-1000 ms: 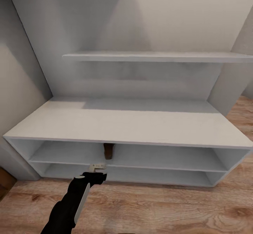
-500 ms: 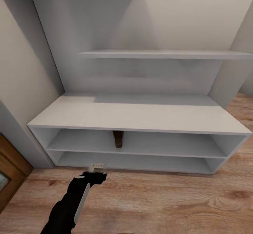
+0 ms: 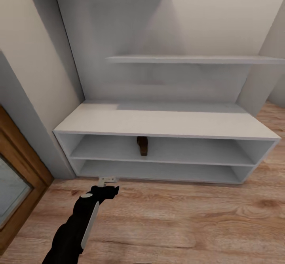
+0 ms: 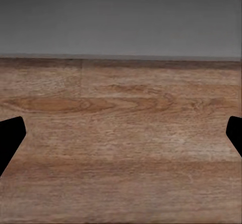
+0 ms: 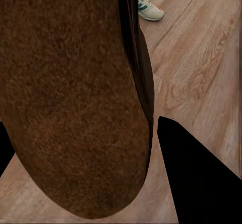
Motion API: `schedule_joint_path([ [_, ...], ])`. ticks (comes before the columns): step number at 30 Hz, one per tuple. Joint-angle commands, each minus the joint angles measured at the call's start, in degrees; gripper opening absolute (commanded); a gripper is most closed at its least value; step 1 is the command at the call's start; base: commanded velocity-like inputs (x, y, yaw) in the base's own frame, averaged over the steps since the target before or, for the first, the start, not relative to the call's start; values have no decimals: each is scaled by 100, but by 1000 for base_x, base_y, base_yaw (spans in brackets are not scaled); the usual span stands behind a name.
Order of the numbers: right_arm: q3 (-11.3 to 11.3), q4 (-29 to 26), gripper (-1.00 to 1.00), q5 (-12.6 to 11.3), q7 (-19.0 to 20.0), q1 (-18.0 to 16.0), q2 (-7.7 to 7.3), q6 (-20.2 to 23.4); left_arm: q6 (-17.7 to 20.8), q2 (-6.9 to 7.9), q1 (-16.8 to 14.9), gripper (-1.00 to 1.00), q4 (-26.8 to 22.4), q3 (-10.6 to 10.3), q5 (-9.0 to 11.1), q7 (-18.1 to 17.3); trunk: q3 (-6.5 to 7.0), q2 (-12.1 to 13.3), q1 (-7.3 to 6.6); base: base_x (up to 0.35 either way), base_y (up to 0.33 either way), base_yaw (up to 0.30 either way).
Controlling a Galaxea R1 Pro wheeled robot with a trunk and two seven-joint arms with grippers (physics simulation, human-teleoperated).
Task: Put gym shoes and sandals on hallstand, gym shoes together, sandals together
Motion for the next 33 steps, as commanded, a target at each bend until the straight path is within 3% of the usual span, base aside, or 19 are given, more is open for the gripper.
schedule_joint_path([
  [1, -27, -8, -100, -10, 12, -11, -1, 42, 25, 0, -2, 100, -6, -6, -36, -1, -5, -2, -4, -278, 217, 0],
  [19, -28, -8, -100, -3, -2, -11, 2, 34, 24, 0, -1, 100, -13, -17, -29, -6, -5, -2, -4, -147, 282, 0],
  [33, -27, -8, -100, -3, -2, -10, 2, 34, 31, -2, -1, 100, -9, -24, -34, -2, -5, -2, -4, -249, 230, 0],
])
